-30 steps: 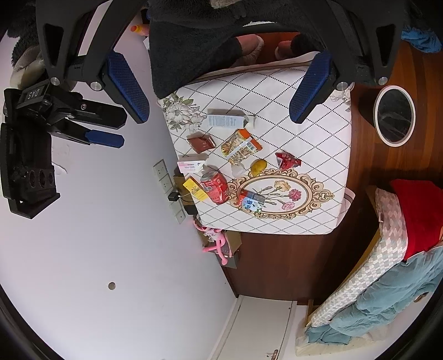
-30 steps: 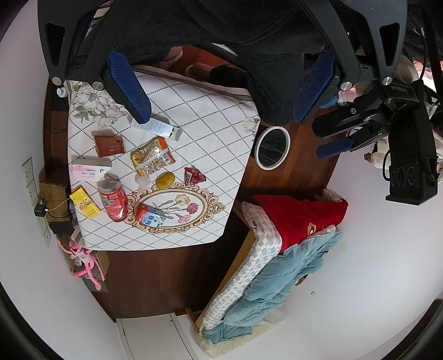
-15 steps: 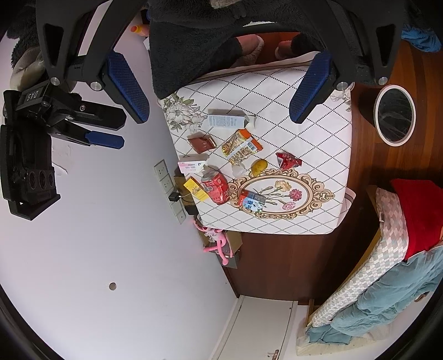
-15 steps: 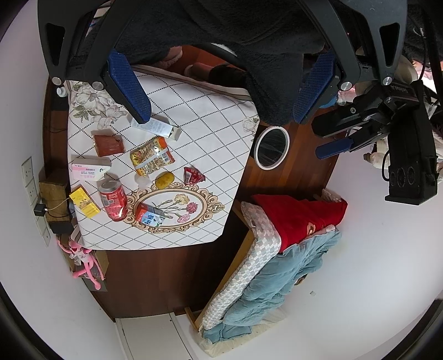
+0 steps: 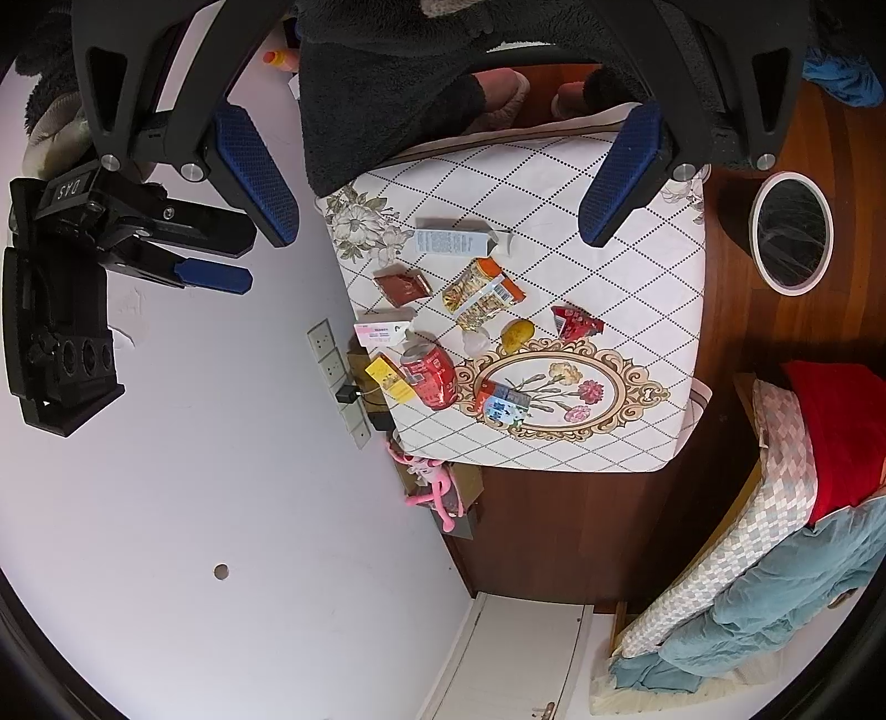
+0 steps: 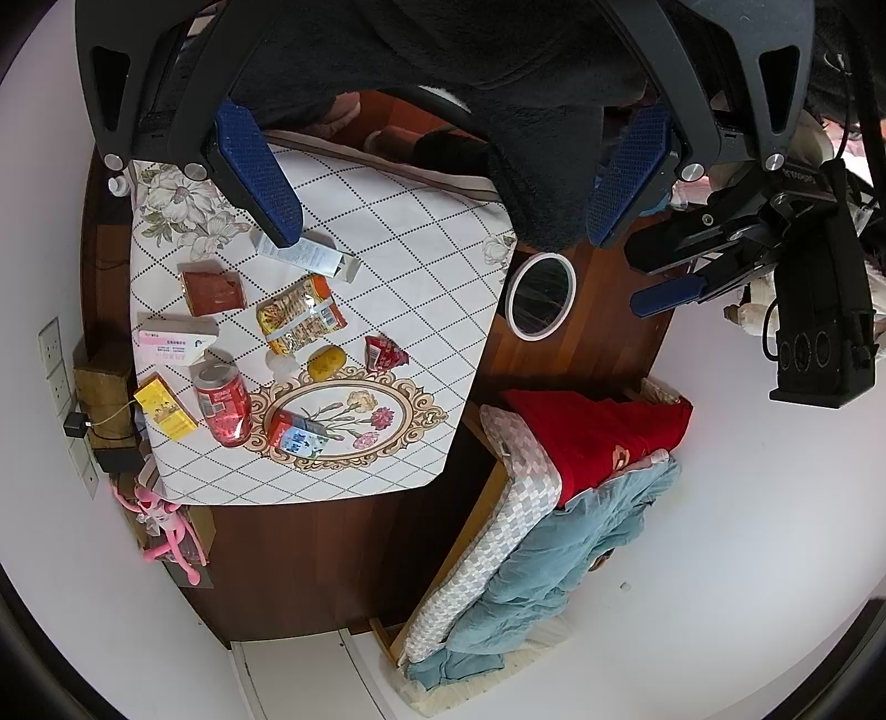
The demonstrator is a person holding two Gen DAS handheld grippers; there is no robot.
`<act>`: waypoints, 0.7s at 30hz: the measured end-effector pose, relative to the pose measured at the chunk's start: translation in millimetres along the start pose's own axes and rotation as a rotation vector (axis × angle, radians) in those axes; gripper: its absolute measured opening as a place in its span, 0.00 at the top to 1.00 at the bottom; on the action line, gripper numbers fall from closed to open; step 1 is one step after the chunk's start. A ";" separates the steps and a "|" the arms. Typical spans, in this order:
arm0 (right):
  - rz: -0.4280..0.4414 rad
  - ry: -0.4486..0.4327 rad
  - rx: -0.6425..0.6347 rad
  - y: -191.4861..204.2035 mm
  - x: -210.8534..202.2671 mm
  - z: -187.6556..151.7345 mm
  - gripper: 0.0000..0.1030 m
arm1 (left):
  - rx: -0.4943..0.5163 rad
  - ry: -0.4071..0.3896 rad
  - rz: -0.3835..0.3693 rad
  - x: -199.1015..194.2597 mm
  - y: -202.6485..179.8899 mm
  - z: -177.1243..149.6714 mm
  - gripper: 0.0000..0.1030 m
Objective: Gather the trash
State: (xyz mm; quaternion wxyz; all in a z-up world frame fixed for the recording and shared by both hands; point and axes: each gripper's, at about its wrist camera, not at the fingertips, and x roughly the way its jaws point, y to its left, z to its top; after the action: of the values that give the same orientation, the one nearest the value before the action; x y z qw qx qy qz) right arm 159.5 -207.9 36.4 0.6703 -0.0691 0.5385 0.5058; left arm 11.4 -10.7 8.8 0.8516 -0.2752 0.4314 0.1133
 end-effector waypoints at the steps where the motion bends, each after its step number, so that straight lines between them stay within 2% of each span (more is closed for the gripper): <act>1: 0.000 0.001 0.002 0.1 0.3 -0.1 0.00 | -0.002 0.002 0.000 0.7 1.3 0.0 0.00; 8: 0.008 0.022 0.002 -1.8 8.4 0.6 0.00 | -0.008 0.018 0.001 7.7 7.0 4.0 0.00; 11: 0.010 0.032 0.003 -3.5 13.8 3.5 0.00 | -0.012 0.015 0.037 17.0 11.1 8.2 0.00; 15: -0.029 0.021 0.036 -14.5 25.5 10.2 0.00 | -0.017 -0.032 0.212 47.6 24.8 17.4 0.00; 18: -0.113 -0.012 0.078 -35.3 42.7 23.0 0.00 | -0.034 -0.041 0.357 93.3 48.5 28.0 0.00; 21: -0.222 -0.053 0.126 -65.3 68.2 41.8 0.00 | -0.074 -0.007 0.420 137.2 79.2 33.3 0.00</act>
State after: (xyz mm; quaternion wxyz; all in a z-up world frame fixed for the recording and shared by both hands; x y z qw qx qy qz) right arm 229.7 -171.4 -29.9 0.7391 -0.0724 0.5405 0.3954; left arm 82.2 67.2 -114.1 0.8001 -0.2097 0.4720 0.3051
